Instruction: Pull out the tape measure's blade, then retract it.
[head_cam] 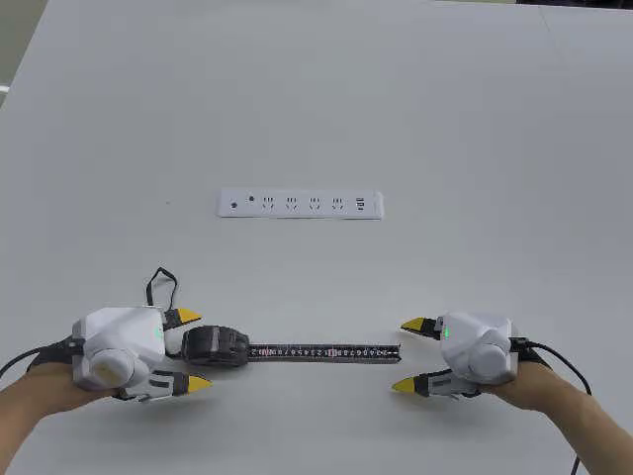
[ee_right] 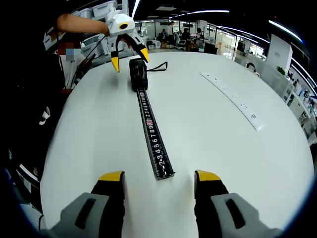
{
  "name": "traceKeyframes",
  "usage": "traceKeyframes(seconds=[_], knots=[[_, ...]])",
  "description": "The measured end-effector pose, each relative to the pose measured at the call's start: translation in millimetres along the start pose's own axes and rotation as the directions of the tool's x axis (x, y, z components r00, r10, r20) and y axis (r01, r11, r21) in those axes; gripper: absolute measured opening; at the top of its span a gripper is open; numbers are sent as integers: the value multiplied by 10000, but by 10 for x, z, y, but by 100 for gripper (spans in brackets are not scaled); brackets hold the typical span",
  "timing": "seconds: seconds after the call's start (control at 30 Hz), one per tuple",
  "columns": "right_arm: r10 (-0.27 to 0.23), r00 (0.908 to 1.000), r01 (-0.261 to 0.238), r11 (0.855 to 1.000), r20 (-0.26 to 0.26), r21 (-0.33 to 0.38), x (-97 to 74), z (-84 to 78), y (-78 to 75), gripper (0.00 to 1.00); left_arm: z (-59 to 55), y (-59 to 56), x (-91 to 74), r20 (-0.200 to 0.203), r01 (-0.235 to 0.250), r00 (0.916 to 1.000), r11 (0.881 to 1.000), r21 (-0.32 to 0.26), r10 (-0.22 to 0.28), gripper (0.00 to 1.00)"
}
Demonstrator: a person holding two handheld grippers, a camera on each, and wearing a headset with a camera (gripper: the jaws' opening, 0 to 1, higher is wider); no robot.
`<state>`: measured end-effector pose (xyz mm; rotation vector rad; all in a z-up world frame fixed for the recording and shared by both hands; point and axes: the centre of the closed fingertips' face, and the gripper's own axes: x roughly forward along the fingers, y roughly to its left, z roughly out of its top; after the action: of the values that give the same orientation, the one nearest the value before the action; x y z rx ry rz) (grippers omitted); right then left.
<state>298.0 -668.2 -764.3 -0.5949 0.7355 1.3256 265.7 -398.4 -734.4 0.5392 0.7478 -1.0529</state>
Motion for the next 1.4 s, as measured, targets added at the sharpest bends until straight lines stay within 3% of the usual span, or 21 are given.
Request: traceKeyframes(seconds=[0.23, 0.5, 0.83, 1.07, 1.4], knots=[[-725, 9972, 709, 9950, 203, 708, -131, 45, 85, 67, -72, -142, -143, 184, -449, 9988, 9968, -660, 462, 63], [-1448, 9887, 1371, 9782, 385, 1560, -245, 76, 244, 76, -96, -249, -291, 492, -1018, 9927, 9837, -1480, 1101, 70], [-2531, 9640, 2263, 9417, 814, 2488, -442, 133, 417, 84, -141, -402, -424, 861, -1596, 9792, 9596, -2318, 1836, 77], [-2929, 9511, 2561, 9253, 981, 2797, -538, 165, 557, 87, -173, -501, -541, 1065, -1972, 9663, 9399, -2788, 2343, 83], [-3557, 9246, 2936, 8936, 1367, 3394, -681, 241, 706, 91, -127, -596, -742, 1418, -2490, 9382, 9003, -3569, 3157, 92]])
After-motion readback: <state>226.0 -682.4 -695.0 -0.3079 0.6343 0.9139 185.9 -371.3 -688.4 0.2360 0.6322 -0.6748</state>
